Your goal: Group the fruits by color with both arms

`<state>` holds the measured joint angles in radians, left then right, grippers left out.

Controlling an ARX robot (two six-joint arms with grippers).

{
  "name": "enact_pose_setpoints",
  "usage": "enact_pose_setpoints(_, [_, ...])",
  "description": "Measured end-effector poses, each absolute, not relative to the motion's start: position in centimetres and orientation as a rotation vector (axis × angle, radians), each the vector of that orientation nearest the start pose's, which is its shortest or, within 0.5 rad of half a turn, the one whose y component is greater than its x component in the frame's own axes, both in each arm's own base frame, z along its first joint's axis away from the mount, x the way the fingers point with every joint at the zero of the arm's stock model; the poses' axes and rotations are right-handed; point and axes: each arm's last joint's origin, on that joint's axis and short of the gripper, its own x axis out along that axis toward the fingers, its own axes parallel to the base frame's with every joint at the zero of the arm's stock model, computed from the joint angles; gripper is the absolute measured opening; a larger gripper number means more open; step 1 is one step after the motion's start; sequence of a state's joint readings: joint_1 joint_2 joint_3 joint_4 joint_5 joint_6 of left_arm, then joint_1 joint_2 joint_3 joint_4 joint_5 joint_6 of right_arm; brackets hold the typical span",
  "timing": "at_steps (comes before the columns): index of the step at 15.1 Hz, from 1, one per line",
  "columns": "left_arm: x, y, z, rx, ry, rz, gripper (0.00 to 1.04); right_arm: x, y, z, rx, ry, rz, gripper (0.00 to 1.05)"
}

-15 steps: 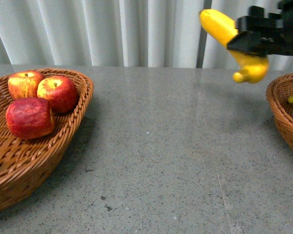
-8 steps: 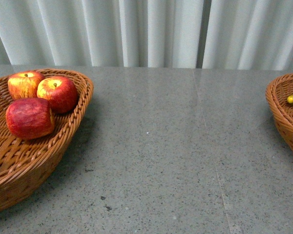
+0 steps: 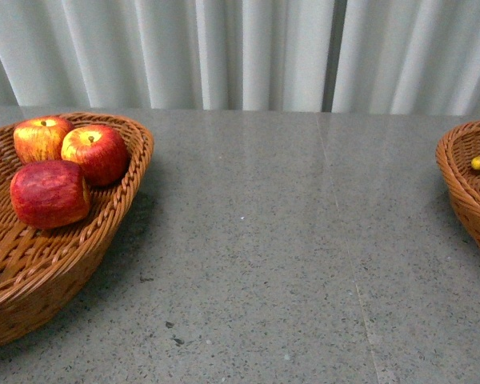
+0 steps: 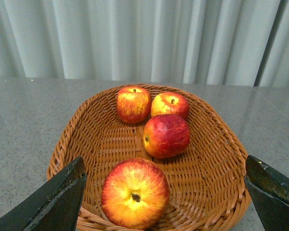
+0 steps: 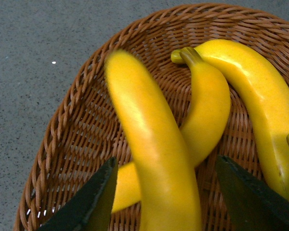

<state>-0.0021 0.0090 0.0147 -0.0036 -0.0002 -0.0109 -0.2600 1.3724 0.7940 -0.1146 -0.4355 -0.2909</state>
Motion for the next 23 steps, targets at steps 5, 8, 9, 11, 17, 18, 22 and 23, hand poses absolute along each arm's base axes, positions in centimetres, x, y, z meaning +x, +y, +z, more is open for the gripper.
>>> enact_pose_setpoints(5, [9.7,0.0,16.7,-0.011,-0.002,-0.002,0.98,26.6,-5.5,24.2,-0.023,0.525,0.279,0.98])
enact_pose_setpoints(8, [9.7,0.0,16.7,-0.011,-0.002,-0.002,0.98,25.4,-6.7,27.5,0.034,0.367,0.272,0.98])
enact_pose_setpoints(9, [9.7,0.0,16.7,-0.011,-0.002,-0.002,0.98,25.0,-7.1,28.1,0.049,0.342,0.263,0.98])
enact_pose_setpoints(11, [9.7,0.0,16.7,-0.011,-0.002,-0.002,0.98,22.9,-8.0,29.5,0.101,0.275,0.240,0.98])
enact_pose_setpoints(17, [9.7,0.0,16.7,-0.011,-0.002,-0.002,0.98,14.3,-2.8,24.7,-0.011,0.014,0.007,0.42])
enact_pose_setpoints(18, [9.7,0.0,16.7,-0.011,-0.002,-0.002,0.98,13.3,-2.2,23.0,-0.015,0.001,0.003,0.25])
enact_pose_setpoints(22, [9.7,0.0,16.7,-0.011,-0.002,-0.002,0.98,12.2,-1.0,20.2,-0.011,0.002,-0.008,0.02])
enact_pose_setpoints(23, [9.7,0.0,16.7,-0.011,-0.002,-0.002,0.98,12.0,0.0,19.6,-0.010,0.002,0.011,0.02])
